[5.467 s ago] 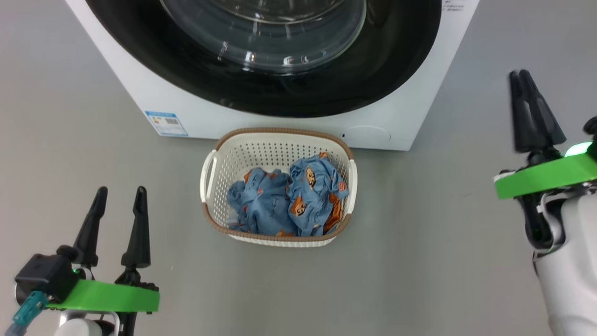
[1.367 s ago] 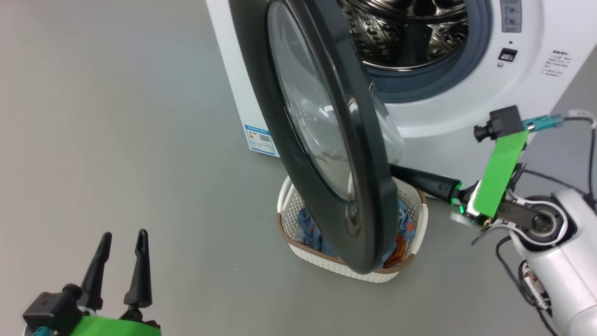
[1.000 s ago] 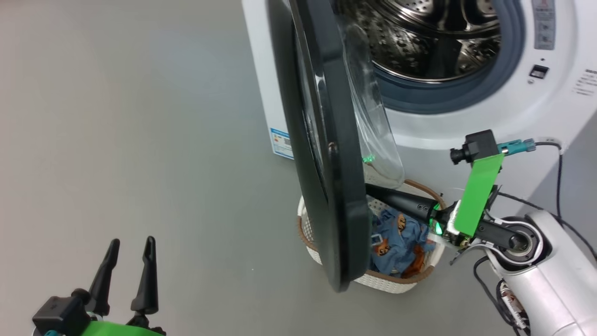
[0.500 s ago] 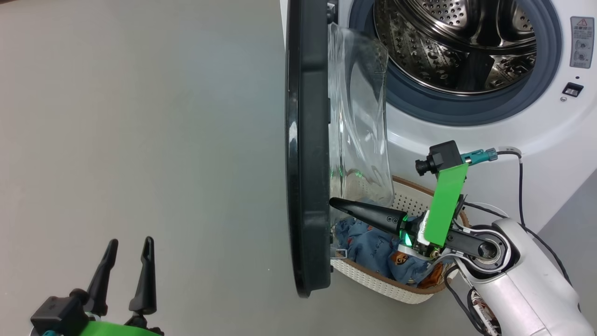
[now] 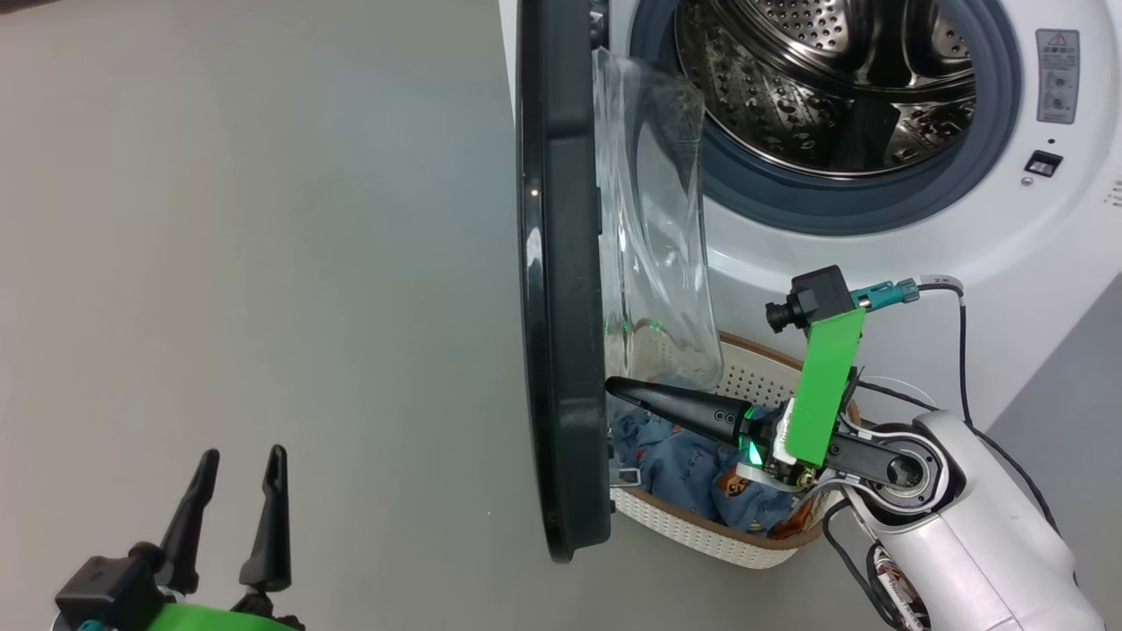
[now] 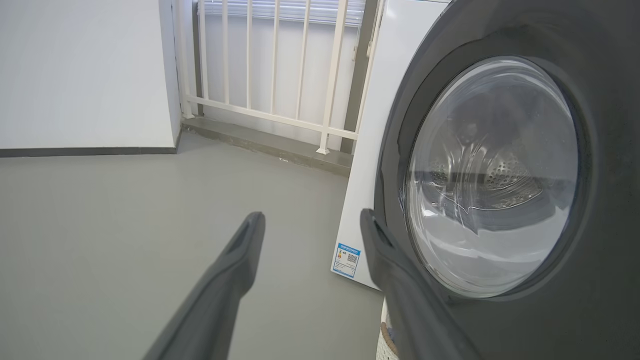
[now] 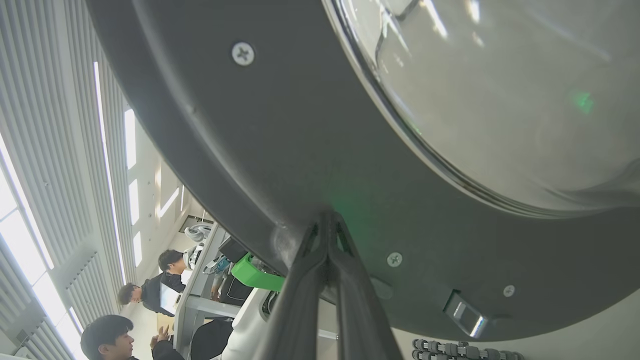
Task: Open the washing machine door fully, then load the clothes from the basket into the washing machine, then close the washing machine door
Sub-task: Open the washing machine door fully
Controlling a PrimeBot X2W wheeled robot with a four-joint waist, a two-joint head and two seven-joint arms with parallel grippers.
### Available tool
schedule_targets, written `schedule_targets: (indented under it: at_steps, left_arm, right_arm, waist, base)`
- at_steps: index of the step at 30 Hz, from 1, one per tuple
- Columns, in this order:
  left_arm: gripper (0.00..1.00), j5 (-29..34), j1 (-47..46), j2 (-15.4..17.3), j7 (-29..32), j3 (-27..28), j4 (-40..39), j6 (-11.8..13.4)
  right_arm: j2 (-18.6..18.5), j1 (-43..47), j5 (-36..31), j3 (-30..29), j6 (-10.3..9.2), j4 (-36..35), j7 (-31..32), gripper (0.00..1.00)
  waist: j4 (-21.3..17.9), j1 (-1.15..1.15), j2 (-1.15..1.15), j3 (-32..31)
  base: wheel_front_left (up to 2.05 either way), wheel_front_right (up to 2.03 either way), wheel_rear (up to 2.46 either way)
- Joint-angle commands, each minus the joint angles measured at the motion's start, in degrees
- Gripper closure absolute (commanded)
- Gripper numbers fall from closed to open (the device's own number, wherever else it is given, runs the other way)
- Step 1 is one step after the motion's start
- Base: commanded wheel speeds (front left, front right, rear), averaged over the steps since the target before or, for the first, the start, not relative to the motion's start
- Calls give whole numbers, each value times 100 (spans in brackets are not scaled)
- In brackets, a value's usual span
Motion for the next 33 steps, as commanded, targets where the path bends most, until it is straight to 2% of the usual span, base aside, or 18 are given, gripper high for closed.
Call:
schedule_targets:
  at_steps: [1,14,15,17,18,19,29,33]
  left_arm:
    - [0,66,-116,164,-47,197,-108,-18]
    - [0,123,-60,234,-47,142,-115,-18]
    - [0,126,-61,240,-47,141,-113,-18]
    - [0,137,-67,258,-47,128,-111,-18]
    - [0,144,-70,263,-47,128,-110,-18]
    - [0,148,-73,264,-47,135,-110,-18]
    - [0,154,-113,296,-47,160,-68,-18]
    - [0,149,-139,321,-47,133,-75,-18]
  right_arm:
    - [94,-64,-59,17,43,-183,12,100]
    - [97,82,-151,-154,43,-274,-99,100]
    - [87,89,-165,-172,43,-282,-115,98]
    - [71,101,-199,-219,43,-310,-177,53]
    - [60,110,-214,-235,43,-328,-195,22]
    - [50,120,-226,-252,43,-352,-215,0]
    - [-49,374,-470,-380,43,-891,-616,0]
    - [-102,468,-755,-467,43,-1258,-1105,0]
  waist:
    - [-42,0,0,-19]
    - [-402,0,0,-120]
    - [-439,0,0,-118]
    - [-512,0,0,-112]
    - [-550,0,0,-111]
    - [-589,0,0,-111]
    - [-1043,0,0,-153]
    - [-1239,0,0,-153]
  base:
    - [0,0,0]
    - [0,0,0]
    - [0,0,0]
    - [0,0,0]
    - [0,0,0]
    - [0,0,0]
    - [0,0,0]
    - [0,0,0]
